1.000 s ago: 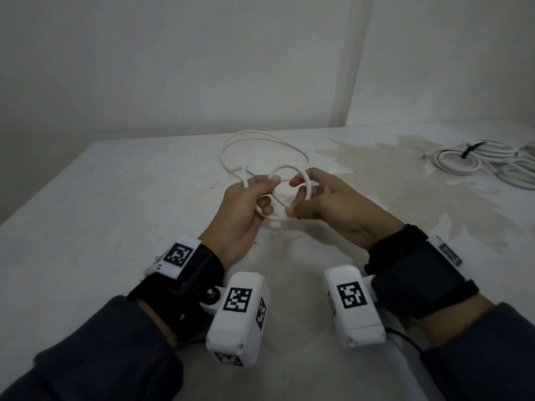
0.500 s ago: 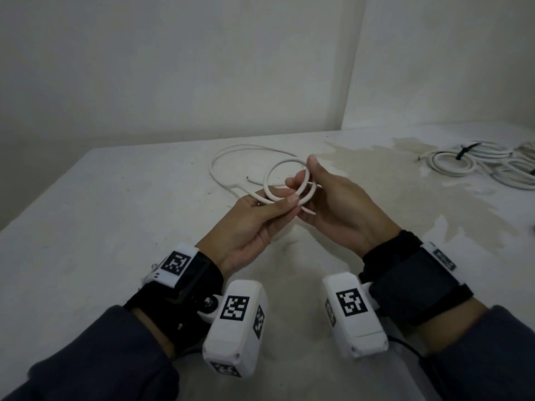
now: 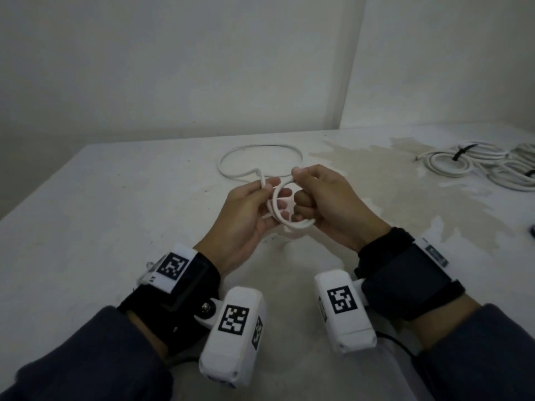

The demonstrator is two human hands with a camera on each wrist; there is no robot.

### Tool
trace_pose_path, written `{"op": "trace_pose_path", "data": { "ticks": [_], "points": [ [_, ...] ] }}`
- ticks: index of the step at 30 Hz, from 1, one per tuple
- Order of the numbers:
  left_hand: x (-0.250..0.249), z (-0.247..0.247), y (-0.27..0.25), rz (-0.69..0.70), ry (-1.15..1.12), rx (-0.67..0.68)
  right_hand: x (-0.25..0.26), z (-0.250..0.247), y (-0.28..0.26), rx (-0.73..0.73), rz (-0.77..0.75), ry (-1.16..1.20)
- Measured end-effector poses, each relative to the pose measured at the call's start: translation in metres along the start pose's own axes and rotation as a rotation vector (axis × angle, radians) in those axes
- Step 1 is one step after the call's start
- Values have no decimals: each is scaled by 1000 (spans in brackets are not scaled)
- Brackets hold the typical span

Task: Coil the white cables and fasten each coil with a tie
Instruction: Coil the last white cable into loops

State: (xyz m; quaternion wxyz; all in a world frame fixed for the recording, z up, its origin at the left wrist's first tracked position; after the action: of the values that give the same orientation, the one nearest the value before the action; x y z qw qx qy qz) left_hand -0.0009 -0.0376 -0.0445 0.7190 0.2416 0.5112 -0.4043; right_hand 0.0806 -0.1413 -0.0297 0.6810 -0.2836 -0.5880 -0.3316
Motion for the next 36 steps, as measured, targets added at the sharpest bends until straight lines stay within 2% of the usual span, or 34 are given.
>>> {"op": "trace_pose_path", "data": {
  "ticks": [4, 7, 10, 14, 17, 24, 27, 31, 36],
  "points": [
    [-6, 9, -8, 141, 211, 91, 6, 4, -7, 48, -135, -172],
    [-14, 13, -13, 215, 372, 146, 9, 7, -10, 107, -188, -188],
    [-19, 14, -14, 270, 495, 167, 8, 5, -11, 189, -92, -58],
    [-19, 15, -11, 325, 513, 66, 13, 2, -10, 269, 89, 151],
    [-19, 15, -9, 383, 587, 32, 14, -2, -10, 232, 83, 74],
    [-23, 14, -10, 487, 831, 75, 8, -2, -8, 175, -21, -158],
    [-23, 14, -10, 501, 803, 63, 10, -1, -10, 170, -47, -247],
    [-22, 13, -10, 460, 730, -21, 12, 5, -13, 179, -56, -359],
    [-25, 14, -10, 551, 780, -40, 13, 7, -14, 151, -107, -363]
  ]
}}
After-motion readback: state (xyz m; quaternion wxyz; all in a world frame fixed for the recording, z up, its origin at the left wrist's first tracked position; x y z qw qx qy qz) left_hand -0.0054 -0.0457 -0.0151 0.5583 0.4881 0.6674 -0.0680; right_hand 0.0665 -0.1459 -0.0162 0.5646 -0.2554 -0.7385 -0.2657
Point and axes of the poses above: each hand's wrist, its own y-axis towards the middle knuckle, its own z-axis out of the palm, x = y × z, the point moved 2 cm from there along y, towards the middle knuckle, and after that the axes turned 6 degrees about -x, right-handed, at the moved point
